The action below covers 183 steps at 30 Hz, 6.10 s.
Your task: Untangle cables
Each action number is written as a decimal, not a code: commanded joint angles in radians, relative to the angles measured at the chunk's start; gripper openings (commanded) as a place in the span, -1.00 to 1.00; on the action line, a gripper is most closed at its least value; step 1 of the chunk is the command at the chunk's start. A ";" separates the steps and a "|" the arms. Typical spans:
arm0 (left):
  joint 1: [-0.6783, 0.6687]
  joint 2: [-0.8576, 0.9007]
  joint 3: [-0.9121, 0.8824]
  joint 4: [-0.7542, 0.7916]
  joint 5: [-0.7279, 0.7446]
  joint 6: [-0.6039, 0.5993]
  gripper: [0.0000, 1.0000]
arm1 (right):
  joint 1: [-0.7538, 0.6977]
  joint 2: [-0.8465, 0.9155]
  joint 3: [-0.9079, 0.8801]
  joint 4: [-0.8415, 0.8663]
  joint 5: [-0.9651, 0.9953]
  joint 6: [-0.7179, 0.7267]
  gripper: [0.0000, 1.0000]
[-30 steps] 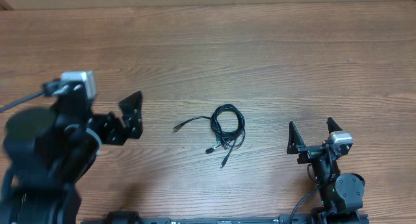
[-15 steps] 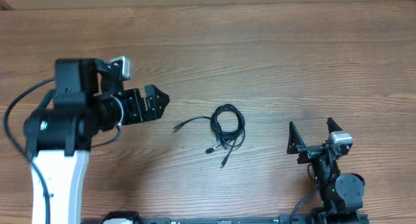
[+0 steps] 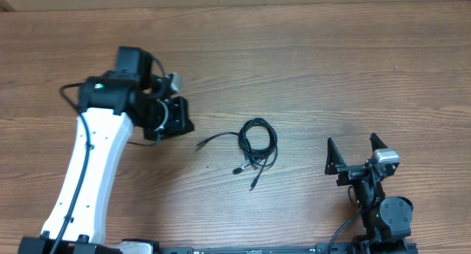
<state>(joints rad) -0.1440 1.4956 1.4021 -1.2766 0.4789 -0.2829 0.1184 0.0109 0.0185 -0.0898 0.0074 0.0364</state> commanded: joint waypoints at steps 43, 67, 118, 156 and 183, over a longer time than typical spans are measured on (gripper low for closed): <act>-0.462 0.055 -0.058 0.232 -0.365 -0.447 -0.68 | 0.005 -0.008 -0.011 0.006 0.002 -0.004 1.00; -0.486 0.071 -0.059 0.256 -0.407 -0.447 -0.48 | 0.005 -0.008 -0.011 0.006 0.002 -0.004 1.00; -0.485 0.270 -0.059 0.269 -0.315 -0.458 0.43 | 0.005 -0.008 -0.011 0.006 0.002 -0.004 1.00; -0.485 0.270 -0.059 0.367 -0.354 -0.389 0.56 | 0.005 -0.008 -0.011 0.006 0.002 -0.004 1.00; -0.485 0.270 -0.059 0.381 -0.386 -0.389 0.57 | 0.005 0.017 -0.011 0.006 0.002 -0.004 1.00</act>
<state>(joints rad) -0.6224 1.7573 1.3472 -0.8970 0.1143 -0.6960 0.1184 0.0246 0.0185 -0.0898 0.0074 0.0368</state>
